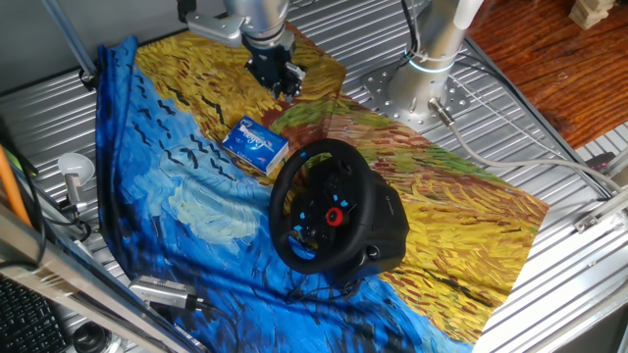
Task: Rotate the steering wheel 90 degrees counterclockwise
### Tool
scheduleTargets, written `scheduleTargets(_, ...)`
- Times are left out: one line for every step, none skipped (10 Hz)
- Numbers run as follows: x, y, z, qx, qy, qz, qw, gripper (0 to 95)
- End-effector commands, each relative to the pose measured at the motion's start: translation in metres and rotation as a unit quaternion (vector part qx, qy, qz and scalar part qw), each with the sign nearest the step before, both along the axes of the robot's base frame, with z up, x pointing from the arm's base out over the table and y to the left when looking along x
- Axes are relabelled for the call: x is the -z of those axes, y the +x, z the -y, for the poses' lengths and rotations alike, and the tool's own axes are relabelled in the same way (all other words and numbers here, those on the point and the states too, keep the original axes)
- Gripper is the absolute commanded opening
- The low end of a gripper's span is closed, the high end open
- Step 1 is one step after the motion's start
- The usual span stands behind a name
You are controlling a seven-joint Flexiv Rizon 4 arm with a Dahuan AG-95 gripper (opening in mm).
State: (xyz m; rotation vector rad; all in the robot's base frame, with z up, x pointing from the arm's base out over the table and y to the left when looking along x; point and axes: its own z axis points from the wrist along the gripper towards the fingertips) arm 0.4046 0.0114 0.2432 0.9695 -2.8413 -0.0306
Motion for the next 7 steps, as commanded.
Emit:
scheduleTargets(-0.0014, -0.0028, -0.0002, 0.002, 0.003, 0.006, 1.0, 19.0)
scheduleTargets(-0.0016, -0.0029, -0.0004, 0.001, 0.007, 0.008, 0.9999, 19.0)
scheduleTargets(-0.0018, -0.003, -0.0009, 0.0, 0.009, 0.01, 0.9999, 19.0)
scheduleTargets(-0.0025, -0.0035, -0.0014, -0.001, 0.01, 0.01, 0.9999, 19.0)
scheduleTargets(-0.0027, -0.0036, -0.0015, -0.001, 0.01, 0.01, 0.9999, 19.0)
scheduleTargets(-0.0035, -0.0042, -0.0025, -0.001, 0.009, 0.009, 0.9999, 19.0)
scheduleTargets(-0.0036, -0.0042, -0.0026, -0.001, 0.007, 0.008, 0.9999, 19.0)
